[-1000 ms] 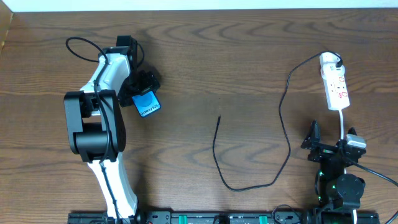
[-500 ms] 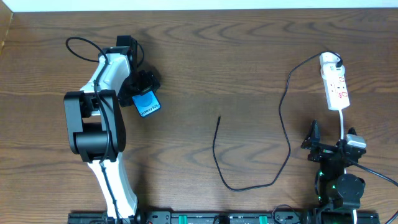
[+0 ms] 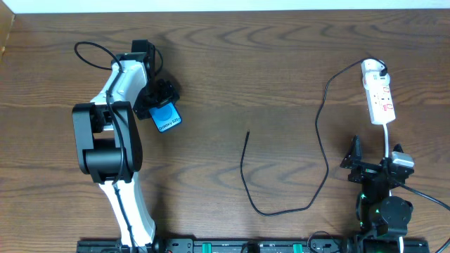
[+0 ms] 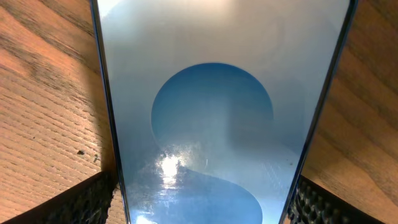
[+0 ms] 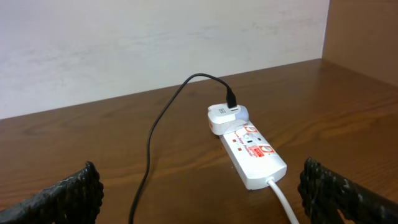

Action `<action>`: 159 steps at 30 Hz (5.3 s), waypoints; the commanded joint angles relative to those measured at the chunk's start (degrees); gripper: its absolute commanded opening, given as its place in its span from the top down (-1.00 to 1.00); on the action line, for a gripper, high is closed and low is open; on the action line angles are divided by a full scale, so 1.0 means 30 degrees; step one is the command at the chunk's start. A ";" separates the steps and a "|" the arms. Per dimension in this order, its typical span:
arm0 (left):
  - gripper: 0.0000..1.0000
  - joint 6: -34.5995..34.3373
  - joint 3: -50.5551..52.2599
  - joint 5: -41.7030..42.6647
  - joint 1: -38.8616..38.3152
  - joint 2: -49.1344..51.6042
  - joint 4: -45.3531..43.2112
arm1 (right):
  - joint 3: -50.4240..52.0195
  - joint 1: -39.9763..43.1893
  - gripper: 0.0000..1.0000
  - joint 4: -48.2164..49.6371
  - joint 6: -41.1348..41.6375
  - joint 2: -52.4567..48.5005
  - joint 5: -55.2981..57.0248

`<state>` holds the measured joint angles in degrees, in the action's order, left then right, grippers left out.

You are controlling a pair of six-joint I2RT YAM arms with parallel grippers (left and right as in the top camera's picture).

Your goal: Plug charger to phone and switch on socket

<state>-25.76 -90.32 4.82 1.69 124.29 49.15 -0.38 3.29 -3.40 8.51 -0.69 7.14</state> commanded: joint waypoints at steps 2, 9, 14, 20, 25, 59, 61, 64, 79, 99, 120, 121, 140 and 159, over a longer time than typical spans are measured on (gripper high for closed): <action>-0.75 -0.0175 0.0328 0.0248 -0.0058 0.0044 -0.0007 | 0.0022 -0.0095 -0.99 -0.0073 0.0058 0.0102 0.0073; -0.64 -0.0168 0.0328 0.0248 -0.0058 0.0044 0.0000 | 0.0022 -0.0095 -0.99 -0.0073 0.0058 0.0102 0.0080; -0.65 -0.0168 0.0328 0.0248 -0.0058 0.0044 0.0000 | 0.0022 -0.0095 -0.98 -0.0073 0.0058 0.0102 0.0073; -0.58 -0.0168 0.0328 0.0240 -0.0058 0.0044 -0.0015 | 0.0022 -0.0095 -0.99 -0.0073 0.0058 0.0102 0.0073; -0.44 -0.0168 0.0328 0.0240 -0.0058 0.0044 -0.0015 | 0.0022 -0.0095 -0.99 -0.0073 0.0058 0.0102 0.0073; 0.86 -0.0160 0.0248 0.0240 -0.0044 0.0022 -0.0066 | 0.0022 -0.0095 -0.99 -0.0073 0.0058 0.0102 0.0073; 0.86 -0.0153 0.0138 0.0240 -0.0044 -0.0007 -0.0058 | 0.0022 -0.0095 -0.99 -0.0073 0.0058 0.0102 0.0073; 0.85 0.0087 -0.0058 0.0248 -0.0044 -0.0168 0.0087 | 0.0022 -0.0095 -0.99 -0.0073 0.0058 0.0102 0.0073; 0.86 0.0197 -0.0474 0.0240 -0.0044 -0.2856 0.0306 | 0.0022 -0.0095 -0.99 -0.0073 0.0058 0.0102 0.0073; 0.86 -0.3679 -0.0474 0.9646 -0.0036 -0.7009 0.1151 | 0.0022 -0.0095 -0.98 -0.0073 0.0058 0.0102 0.0073; 0.86 -1.1045 -0.0474 2.2185 -0.0044 -0.7038 0.1246 | 0.0022 -0.0095 -0.98 -0.0073 0.0058 0.0102 0.0073; 0.86 -1.1198 -0.0474 2.2447 -0.0044 -0.7038 0.1246 | 0.0022 -0.0095 -0.99 -0.0073 0.0058 0.0102 0.0073; 0.85 -1.2029 -0.0474 2.3197 -0.0044 -0.7038 0.1239 | 0.0022 -0.0095 -0.98 -0.0073 0.0058 0.0102 0.0073; 0.85 -1.2014 -0.0474 2.3190 -0.0044 -0.7038 0.1239 | 0.0022 -0.0095 -0.99 -0.0073 0.0058 0.0102 0.0073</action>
<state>-61.54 -90.37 71.68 1.69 104.73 52.71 -0.38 3.29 -3.40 8.51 -0.69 7.14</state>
